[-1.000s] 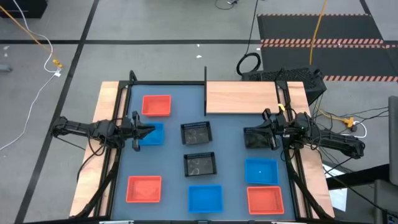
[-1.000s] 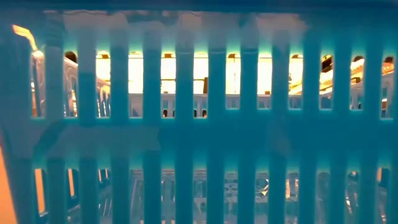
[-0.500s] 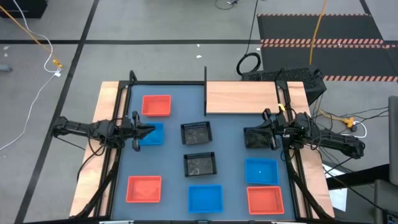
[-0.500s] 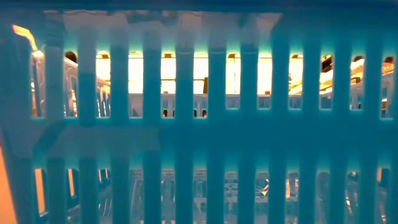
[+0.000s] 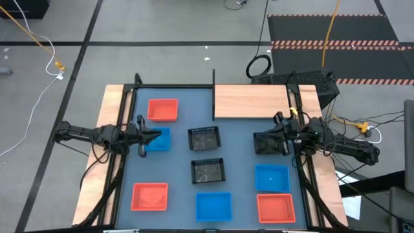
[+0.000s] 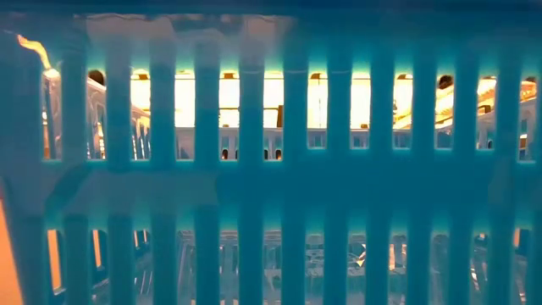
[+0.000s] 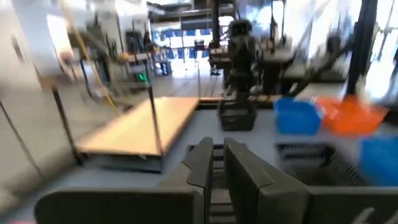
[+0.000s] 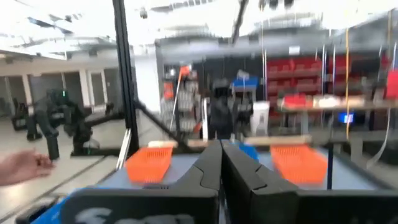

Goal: Stack baskets on shelf by color
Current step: Put the top right black basket on the shelf

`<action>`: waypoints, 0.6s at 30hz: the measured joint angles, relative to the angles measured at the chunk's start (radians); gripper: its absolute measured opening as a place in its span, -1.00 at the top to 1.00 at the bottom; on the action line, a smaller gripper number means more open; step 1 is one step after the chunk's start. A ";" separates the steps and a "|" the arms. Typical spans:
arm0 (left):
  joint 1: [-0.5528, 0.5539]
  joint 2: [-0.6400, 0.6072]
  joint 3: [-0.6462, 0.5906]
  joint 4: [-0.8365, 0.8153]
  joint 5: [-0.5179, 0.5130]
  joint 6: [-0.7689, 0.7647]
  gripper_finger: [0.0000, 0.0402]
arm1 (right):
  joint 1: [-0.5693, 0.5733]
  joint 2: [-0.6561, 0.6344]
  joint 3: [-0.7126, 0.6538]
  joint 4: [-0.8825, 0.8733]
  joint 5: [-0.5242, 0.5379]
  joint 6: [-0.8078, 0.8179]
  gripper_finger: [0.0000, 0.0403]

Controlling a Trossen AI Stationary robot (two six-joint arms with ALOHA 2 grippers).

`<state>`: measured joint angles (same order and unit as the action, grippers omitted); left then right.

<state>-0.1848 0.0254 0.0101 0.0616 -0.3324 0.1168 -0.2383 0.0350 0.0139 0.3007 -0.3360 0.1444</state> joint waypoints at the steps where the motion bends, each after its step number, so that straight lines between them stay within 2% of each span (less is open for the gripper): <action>1: 0.000 0.000 0.000 0.001 0.000 0.069 0.79 | 0.000 0.000 0.000 0.026 0.005 0.000 1.00; 3: 0.000 0.000 0.000 0.003 0.000 0.157 0.79 | 0.000 0.000 0.000 0.062 0.022 0.000 1.00; 6: 0.000 0.000 -0.001 0.009 0.000 0.186 0.79 | 0.000 0.001 0.000 0.094 0.032 -0.006 1.00; 13: 0.000 0.000 -0.001 0.015 0.000 0.182 0.79 | 0.000 0.028 0.000 0.051 0.254 -0.054 1.00; 15: 0.000 0.001 -0.001 0.029 0.001 0.132 0.79 | 0.000 0.063 0.000 0.043 0.287 -0.065 1.00; 18: 0.000 0.000 -0.001 0.069 0.002 -0.083 0.79 | 0.000 0.125 0.000 0.062 0.315 -0.065 1.00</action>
<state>-0.1848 0.0257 0.0090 0.1310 -0.3305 0.0340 -0.2386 0.1604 0.0143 0.3625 -0.0209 0.0798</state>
